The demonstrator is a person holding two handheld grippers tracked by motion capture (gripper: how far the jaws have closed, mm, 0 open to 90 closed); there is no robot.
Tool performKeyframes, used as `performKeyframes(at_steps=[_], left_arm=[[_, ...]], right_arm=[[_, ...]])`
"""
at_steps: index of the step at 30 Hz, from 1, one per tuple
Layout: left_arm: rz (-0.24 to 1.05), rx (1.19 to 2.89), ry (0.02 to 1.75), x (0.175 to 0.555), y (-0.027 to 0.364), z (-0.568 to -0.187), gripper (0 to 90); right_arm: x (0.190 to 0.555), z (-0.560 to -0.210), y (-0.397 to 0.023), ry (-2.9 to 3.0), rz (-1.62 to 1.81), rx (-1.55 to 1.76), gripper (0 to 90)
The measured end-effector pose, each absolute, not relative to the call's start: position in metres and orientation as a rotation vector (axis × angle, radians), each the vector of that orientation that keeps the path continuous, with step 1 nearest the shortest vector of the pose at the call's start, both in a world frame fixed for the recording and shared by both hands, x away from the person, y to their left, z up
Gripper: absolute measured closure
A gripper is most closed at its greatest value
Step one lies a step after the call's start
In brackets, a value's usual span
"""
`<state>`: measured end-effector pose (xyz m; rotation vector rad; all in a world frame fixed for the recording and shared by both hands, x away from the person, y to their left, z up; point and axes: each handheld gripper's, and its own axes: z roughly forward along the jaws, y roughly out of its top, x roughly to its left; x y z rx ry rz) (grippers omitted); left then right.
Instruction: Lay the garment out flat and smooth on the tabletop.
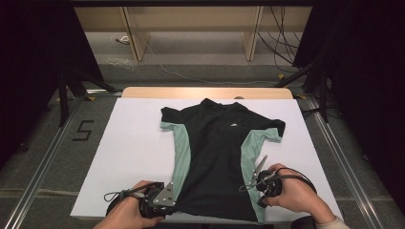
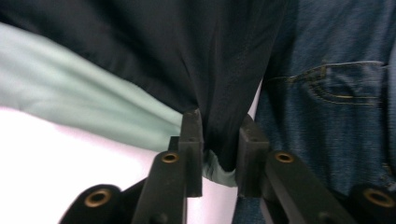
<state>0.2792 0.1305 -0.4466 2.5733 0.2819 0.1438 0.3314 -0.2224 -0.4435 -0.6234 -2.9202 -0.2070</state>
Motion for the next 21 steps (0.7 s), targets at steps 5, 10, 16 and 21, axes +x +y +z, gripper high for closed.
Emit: performKeyframes(at_steps=[5,10,16,21], left_arm=[[0.161,2.520,0.268,0.285,0.137,-0.434,45.8],[0.236,2.469,0.303,0.304,0.145,-0.419,38.8],[0.293,2.371,0.389,0.325,0.151,-0.397,38.4],[0.238,2.423,0.484,0.342,0.132,-0.426,40.7]], right_arm=[[0.331,-0.440,-0.227,-2.891,-0.207,-0.599,88.2],[0.337,-0.428,-0.239,-2.917,-0.379,-0.697,71.8],[0.356,-0.431,-0.245,-2.920,-0.731,-0.989,60.5],[0.371,-0.447,-0.242,-2.850,-0.824,-1.210,55.1]])
